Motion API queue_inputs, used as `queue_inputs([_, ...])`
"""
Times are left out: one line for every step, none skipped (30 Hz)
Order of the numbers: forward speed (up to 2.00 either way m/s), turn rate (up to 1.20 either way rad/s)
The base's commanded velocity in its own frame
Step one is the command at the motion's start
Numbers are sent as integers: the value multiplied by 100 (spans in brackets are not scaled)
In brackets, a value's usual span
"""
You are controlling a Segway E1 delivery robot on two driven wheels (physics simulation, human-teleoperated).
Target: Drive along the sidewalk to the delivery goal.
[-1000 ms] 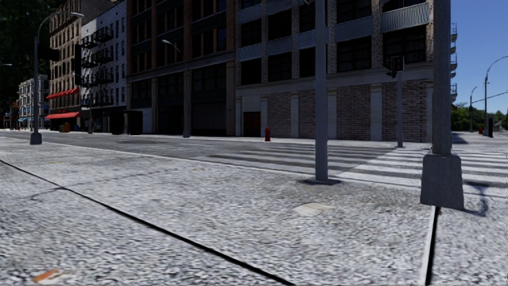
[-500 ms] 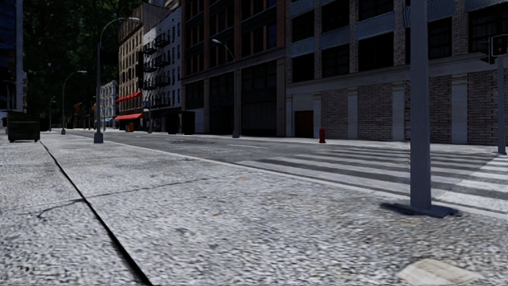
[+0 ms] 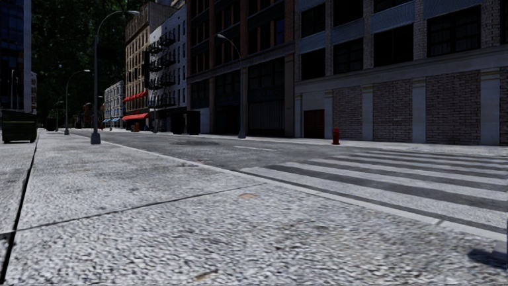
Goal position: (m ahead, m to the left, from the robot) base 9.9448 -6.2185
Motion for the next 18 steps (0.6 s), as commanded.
queue_inputs([190, 1])
queue_inputs([190, 1])
queue_inputs([190, 1])
queue_inputs([190, 1])
queue_inputs([190, 1])
queue_inputs([190, 1])
queue_inputs([190, 1])
queue_inputs([190, 1])
queue_inputs([190, 1])
queue_inputs([190, 1])
queue_inputs([190, 1])
queue_inputs([190, 1])
queue_inputs([190, 1])
queue_inputs([190, 1])
queue_inputs([190, 0])
queue_inputs([190, 0])
queue_inputs([190, 0])
queue_inputs([190, 0])
